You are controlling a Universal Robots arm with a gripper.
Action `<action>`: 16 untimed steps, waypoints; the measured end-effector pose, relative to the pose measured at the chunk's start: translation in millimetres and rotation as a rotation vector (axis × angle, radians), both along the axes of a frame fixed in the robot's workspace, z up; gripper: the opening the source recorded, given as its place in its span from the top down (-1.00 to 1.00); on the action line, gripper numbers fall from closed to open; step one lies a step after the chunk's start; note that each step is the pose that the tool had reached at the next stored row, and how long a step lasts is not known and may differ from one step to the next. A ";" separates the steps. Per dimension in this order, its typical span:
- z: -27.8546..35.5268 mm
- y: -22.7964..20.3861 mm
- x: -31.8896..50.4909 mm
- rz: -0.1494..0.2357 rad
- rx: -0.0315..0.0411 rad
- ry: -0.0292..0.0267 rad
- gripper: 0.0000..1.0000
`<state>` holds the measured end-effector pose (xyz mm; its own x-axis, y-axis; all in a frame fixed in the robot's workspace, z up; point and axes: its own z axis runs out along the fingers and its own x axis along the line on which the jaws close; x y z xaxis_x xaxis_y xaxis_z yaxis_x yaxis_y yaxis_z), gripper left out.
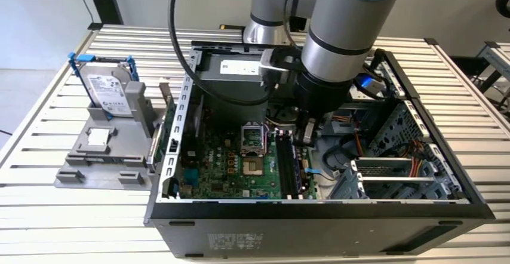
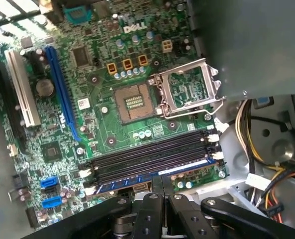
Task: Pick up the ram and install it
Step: 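Press down the ram until it locks into place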
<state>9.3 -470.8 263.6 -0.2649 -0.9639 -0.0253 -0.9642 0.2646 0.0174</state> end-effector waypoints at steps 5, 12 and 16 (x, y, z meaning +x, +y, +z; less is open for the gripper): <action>-1.2 0.0 0.1 0.086 -0.0002 0.0000 1.00; -1.8 0.0 1.6 0.182 0.0002 0.0000 1.00; -2.0 0.0 2.1 0.217 0.0003 -0.0001 1.00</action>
<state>11.4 -470.8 261.6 -0.0512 -0.9984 -0.0256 -0.9986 0.0508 0.0174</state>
